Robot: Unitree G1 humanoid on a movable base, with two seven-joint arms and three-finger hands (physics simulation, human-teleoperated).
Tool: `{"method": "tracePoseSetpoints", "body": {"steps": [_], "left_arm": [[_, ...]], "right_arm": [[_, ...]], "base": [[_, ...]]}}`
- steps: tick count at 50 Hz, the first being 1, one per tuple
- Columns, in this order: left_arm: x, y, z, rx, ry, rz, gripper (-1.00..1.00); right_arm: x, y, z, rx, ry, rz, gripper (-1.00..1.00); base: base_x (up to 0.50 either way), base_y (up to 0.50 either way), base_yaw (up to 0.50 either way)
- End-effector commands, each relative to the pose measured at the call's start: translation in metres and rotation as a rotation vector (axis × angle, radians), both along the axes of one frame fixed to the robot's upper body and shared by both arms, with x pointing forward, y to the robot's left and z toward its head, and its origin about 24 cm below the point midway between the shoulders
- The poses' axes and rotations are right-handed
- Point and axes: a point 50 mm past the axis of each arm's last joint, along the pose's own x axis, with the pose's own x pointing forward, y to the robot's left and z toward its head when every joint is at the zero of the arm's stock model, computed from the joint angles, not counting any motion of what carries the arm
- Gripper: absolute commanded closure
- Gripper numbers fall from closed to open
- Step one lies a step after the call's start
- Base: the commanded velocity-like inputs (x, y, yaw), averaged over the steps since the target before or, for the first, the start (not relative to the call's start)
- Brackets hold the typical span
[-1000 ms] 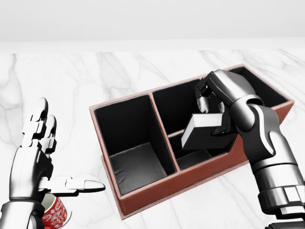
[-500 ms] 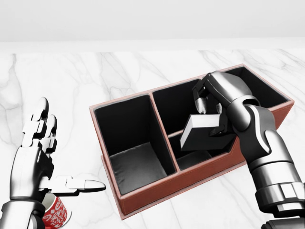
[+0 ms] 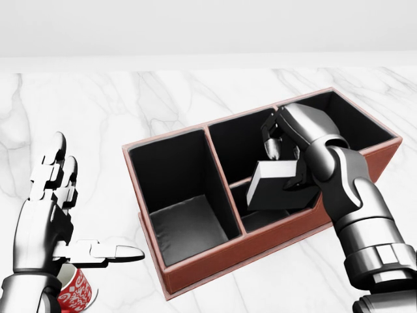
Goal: Pick up the book and place it in the back compartment of the caddy.
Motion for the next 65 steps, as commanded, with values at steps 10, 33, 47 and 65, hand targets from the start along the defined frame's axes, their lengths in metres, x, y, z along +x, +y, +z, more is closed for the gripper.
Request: {"method": "tracePoseSetpoints", "body": {"steps": [10, 33, 47, 65], "left_arm": [[0.000, 0.000, 0.000, 0.000, -0.001, 0.001, -1.00], [0.000, -0.001, -0.001, 0.003, 0.002, -0.001, -1.00], [-0.001, 0.000, 0.001, 0.003, -0.006, 0.000, -1.00], [-0.001, 0.000, 0.001, 0.004, -0.005, 0.000, -1.00]], "right_arm": [[0.002, 0.000, -0.002, -0.002, -0.015, -0.021, 1.00], [0.003, 0.001, -0.011, -0.022, -0.001, -0.037, 1.00], [0.003, 0.003, -0.015, -0.029, 0.007, -0.036, 1.00], [0.001, 0.002, -0.029, -0.044, 0.032, -0.054, 1.00]], "base": [[0.00, 0.00, 0.00], [0.00, 0.00, 0.00], [0.00, 0.00, 0.00], [0.00, 0.00, 0.00]]}}
